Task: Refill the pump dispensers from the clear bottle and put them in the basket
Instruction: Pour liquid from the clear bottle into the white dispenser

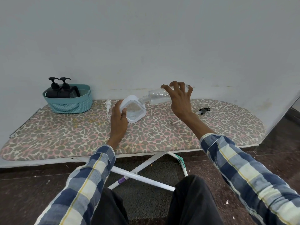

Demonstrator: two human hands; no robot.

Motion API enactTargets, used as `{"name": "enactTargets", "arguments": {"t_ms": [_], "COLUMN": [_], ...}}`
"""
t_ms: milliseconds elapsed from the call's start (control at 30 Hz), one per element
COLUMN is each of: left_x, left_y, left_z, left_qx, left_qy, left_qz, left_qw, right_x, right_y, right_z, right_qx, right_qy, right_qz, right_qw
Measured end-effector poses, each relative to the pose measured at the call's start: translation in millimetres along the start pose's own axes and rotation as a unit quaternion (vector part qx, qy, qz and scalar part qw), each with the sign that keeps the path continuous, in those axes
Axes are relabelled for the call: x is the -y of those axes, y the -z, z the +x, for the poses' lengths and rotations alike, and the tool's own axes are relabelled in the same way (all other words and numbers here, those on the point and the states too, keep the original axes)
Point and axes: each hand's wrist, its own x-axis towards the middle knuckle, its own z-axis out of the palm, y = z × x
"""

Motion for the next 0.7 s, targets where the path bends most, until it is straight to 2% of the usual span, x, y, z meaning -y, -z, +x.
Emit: {"name": "enactTargets", "arguments": {"t_ms": [700], "left_x": [1.4], "left_y": [0.6], "left_z": [-0.1], "left_qx": [0.004], "left_qy": [-0.002], "left_qz": [0.0], "left_qw": [1.0], "right_x": [0.4], "right_y": [2.0], "right_z": [2.6], "right_qx": [-0.002], "right_qy": [0.004], "right_qz": [-0.01], "right_qw": [1.0]}}
